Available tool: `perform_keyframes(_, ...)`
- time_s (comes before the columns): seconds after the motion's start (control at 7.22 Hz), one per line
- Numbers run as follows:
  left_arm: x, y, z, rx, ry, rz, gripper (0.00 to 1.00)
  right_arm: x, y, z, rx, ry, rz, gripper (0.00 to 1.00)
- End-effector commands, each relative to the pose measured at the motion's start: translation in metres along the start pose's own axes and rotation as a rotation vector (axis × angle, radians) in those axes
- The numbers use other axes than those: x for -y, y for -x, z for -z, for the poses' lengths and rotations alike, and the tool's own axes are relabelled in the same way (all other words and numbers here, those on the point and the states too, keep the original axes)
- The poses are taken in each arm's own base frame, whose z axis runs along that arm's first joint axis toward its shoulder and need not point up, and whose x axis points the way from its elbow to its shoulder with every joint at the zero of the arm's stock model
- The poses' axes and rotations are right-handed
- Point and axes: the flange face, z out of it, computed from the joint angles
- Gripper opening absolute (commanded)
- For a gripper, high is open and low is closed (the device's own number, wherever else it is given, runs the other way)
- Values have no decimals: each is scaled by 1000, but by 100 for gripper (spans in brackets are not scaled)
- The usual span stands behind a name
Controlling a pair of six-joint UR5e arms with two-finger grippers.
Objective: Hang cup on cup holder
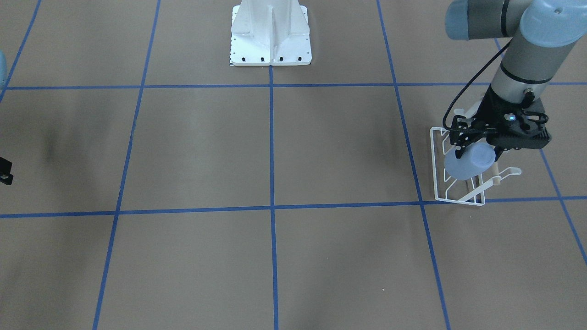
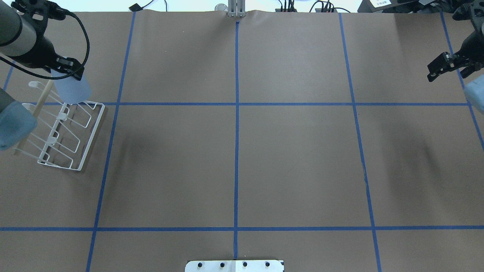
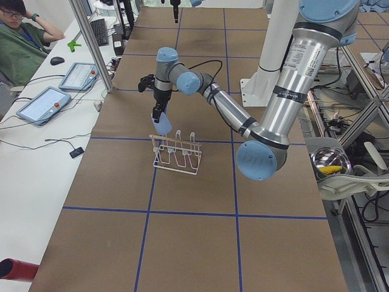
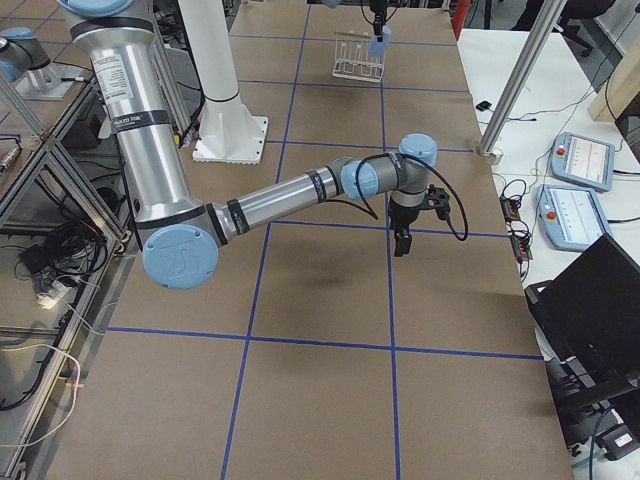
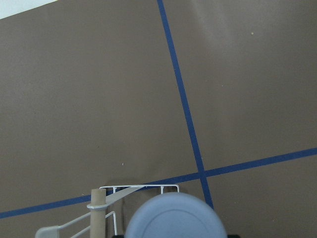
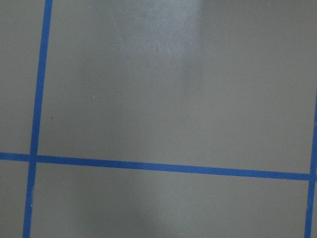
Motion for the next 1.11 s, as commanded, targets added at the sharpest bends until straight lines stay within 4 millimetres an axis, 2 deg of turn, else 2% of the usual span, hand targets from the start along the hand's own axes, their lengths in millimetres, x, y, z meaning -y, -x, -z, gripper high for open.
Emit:
perform_keyframes(0.0,1,6,-16,-6,-7,-6,98,0,-1,-1,-1,2,0,100)
perform_keyframes(0.14,-11,16,-18,-14,-30,-25,98,0,-2,0,2,1,-1,100)
perform_keyframes(0.28,-12,20,-5,-29,-62,-32,98,0,-5,4,3,-5,-7,100)
perform_keyframes(0.42,-10,34,8,-20,-74,-71,98,-1,-14,9,28,-1,-21,100)
perform_keyframes(0.55,-9,60,20,-44,-64,-50,98,-8,-27,8,51,10,-36,100)
perform_keyframes(0.83,-14,134,41,-75,-54,56,98,-22,-52,5,45,17,-65,100)
perform_keyframes(0.97,-15,173,46,-72,-48,127,98,-30,-68,5,46,21,-73,100)
